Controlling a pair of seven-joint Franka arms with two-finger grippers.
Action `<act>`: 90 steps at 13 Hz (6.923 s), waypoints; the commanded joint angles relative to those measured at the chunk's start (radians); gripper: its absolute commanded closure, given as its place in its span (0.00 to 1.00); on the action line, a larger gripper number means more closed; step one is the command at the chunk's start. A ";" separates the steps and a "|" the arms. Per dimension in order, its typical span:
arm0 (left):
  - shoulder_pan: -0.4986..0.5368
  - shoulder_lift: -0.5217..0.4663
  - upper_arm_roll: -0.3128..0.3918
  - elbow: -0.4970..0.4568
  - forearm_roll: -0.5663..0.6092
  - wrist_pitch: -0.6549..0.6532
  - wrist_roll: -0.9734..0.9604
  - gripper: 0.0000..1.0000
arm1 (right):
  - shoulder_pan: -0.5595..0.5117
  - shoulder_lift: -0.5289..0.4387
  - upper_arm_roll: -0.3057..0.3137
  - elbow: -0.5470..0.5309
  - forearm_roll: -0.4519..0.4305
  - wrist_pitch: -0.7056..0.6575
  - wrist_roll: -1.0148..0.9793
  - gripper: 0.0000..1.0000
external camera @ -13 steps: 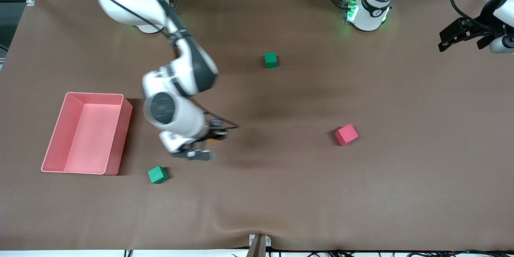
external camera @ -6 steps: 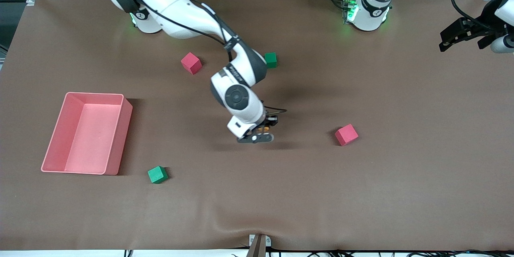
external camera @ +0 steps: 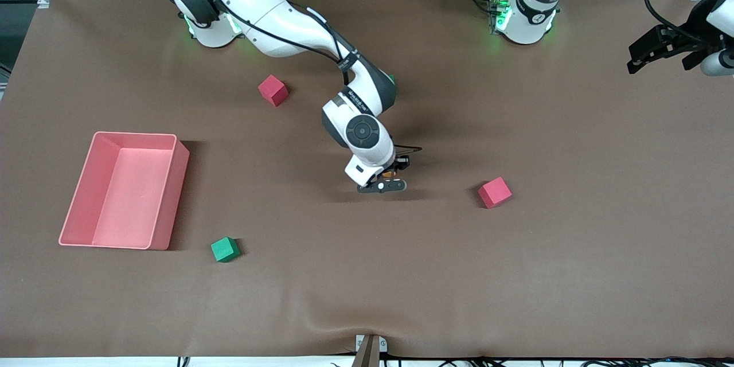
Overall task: Place and upright button with both arms
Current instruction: 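Set the button down with the right gripper while the left gripper reaches it, then lower the left gripper over the button and grasp it, then lift the button with the left gripper and turn it cap up, then carry the button toward the pink cube and set it upright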
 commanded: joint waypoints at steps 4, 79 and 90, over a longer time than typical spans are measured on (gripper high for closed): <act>0.005 0.006 -0.005 0.013 0.006 -0.008 0.024 0.00 | -0.065 -0.041 0.005 0.050 -0.025 -0.061 0.035 0.00; -0.717 0.951 -0.047 0.223 0.035 0.687 -0.854 1.00 | -0.745 -1.002 -0.094 -0.295 -0.177 -0.808 -0.516 0.00; -0.944 0.989 0.027 0.221 0.498 0.870 -1.356 1.00 | -0.752 -0.996 -0.089 -0.295 -0.175 -0.812 -0.516 0.00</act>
